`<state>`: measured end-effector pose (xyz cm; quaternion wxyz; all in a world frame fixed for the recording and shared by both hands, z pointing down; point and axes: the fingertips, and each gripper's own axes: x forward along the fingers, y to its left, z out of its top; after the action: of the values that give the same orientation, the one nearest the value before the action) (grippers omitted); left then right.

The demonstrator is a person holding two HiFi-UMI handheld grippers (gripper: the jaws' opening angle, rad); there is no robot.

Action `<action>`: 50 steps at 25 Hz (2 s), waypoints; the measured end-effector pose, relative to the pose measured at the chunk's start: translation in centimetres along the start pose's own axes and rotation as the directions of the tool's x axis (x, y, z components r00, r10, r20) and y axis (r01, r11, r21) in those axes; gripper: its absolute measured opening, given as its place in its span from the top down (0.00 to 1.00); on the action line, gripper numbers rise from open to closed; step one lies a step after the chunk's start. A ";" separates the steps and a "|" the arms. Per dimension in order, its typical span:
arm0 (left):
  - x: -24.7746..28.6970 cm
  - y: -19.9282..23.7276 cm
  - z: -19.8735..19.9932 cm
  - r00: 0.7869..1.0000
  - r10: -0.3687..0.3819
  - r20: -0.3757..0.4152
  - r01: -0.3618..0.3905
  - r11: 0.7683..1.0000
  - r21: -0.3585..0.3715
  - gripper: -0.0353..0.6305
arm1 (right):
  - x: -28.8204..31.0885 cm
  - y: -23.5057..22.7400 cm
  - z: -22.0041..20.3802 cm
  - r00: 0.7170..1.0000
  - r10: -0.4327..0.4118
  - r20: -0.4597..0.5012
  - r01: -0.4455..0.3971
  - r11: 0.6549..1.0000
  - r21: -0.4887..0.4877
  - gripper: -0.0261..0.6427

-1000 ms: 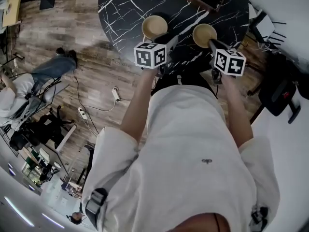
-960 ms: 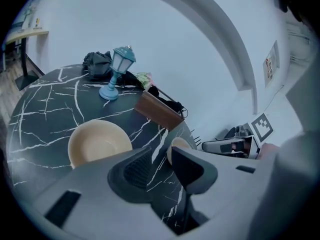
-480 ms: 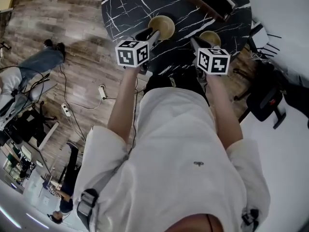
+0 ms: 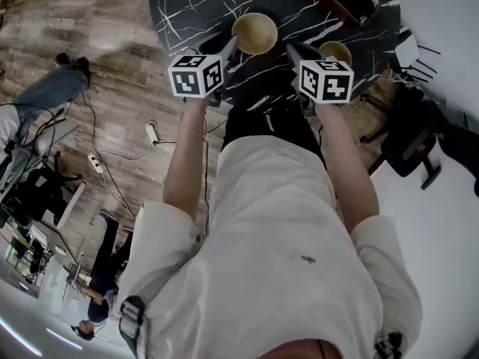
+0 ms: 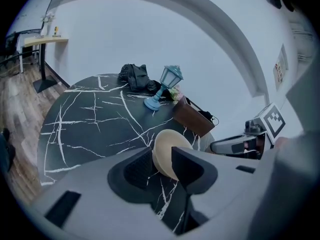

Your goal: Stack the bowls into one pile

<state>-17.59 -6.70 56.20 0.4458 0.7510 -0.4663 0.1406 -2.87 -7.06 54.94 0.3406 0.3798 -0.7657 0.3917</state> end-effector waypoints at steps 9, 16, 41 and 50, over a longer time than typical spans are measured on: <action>1.7 1.2 -1.2 1.000 -0.020 0.001 0.020 0.999 -0.031 0.78 | 2.8 0.6 -0.1 1.000 0.006 -0.024 -0.005 1.000 0.021 0.85; 2.6 1.2 -0.8 0.998 -0.068 0.018 0.068 0.998 -0.016 0.78 | 4.2 1.0 -0.5 0.999 0.044 -0.030 -0.041 0.993 0.108 0.85; 2.9 -0.7 -1.2 0.972 -0.233 0.021 0.228 0.962 0.150 0.82 | 4.7 1.2 -1.6 0.994 0.107 -0.005 -0.101 0.956 0.275 0.90; 2.7 -4.5 -2.5 0.964 -0.262 -0.044 0.265 0.944 0.194 0.82 | 1.2 -0.6 -1.9 0.996 0.082 0.024 -0.085 0.947 0.309 0.91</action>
<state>-11.95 -5.50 56.84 0.3875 0.8460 -0.3415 0.1321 -2.49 -6.08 57.04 0.2556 0.3981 -0.7119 0.5190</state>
